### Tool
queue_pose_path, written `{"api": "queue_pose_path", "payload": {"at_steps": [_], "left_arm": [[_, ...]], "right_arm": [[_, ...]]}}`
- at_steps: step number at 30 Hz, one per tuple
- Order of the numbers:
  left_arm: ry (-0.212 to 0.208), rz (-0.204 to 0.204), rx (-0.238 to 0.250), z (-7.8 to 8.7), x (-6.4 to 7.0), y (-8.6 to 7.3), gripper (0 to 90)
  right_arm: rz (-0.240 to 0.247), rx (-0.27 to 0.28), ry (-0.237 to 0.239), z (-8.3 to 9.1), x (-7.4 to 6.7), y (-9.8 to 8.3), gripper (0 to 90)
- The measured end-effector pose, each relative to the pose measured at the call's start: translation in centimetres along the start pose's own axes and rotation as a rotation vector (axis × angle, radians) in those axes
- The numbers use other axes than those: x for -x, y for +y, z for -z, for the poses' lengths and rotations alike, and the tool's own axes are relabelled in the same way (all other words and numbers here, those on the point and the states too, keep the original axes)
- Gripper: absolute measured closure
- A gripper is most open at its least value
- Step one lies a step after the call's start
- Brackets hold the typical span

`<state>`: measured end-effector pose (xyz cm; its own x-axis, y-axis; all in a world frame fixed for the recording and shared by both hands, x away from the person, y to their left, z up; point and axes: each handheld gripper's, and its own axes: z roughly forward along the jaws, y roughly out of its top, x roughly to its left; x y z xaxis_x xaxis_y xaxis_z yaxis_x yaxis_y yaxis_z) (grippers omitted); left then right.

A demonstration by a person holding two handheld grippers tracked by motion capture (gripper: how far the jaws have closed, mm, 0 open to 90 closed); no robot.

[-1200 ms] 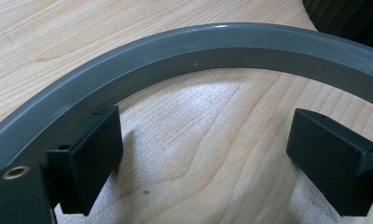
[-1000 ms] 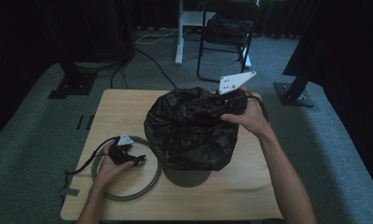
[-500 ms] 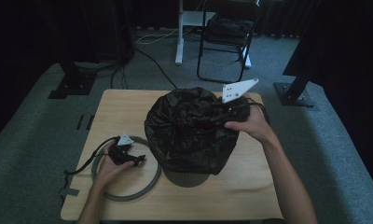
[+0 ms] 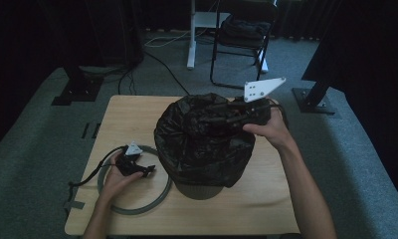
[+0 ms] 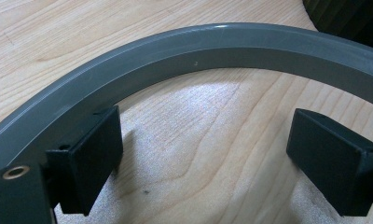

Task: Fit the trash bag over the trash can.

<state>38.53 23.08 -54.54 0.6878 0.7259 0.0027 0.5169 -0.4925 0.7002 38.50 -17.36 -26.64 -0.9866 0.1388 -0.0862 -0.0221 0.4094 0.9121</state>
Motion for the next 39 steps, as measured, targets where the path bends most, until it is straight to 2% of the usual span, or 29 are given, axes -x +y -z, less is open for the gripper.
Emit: {"api": "queue_pose_path", "payload": {"at_steps": [4, 8, 10, 12, 13, 31, 39], "left_arm": [[0.000, 0.000, 0.000, 0.0, 0.0, 0.0, 10.8], [0.000, 0.001, 0.000, 0.0, 0.0, 0.0, 10.8], [0.000, 0.000, 0.000, 0.0, 0.0, 0.0, 10.8], [0.000, 0.000, 0.000, 0.0, 0.0, 0.0, 10.8], [0.000, 0.000, 0.000, 0.0, 0.0, 0.0, 10.8], [0.000, 0.000, -0.001, 0.0, 0.0, 0.0, 10.8], [0.001, 0.000, 0.000, 0.0, 0.0, 0.0, 10.8]], "right_arm": [[-0.008, 0.051, 0.000, 0.0, 0.2, 0.9, 62.8], [-0.028, 0.043, -0.015, -0.7, 0.6, 1.2, 65.5], [-0.041, -0.007, -0.027, -1.5, 1.0, 0.8, 66.8], [-0.046, -0.026, -0.025, -1.8, 1.0, 0.7, 67.4], [-0.040, -0.061, -0.028, -2.2, 0.9, 0.5, 67.6], [-0.033, -0.210, -0.027, -2.3, 0.7, -1.7, 66.9], [-0.007, -0.287, -0.027, -2.6, 0.3, -2.1, 65.4]]}}
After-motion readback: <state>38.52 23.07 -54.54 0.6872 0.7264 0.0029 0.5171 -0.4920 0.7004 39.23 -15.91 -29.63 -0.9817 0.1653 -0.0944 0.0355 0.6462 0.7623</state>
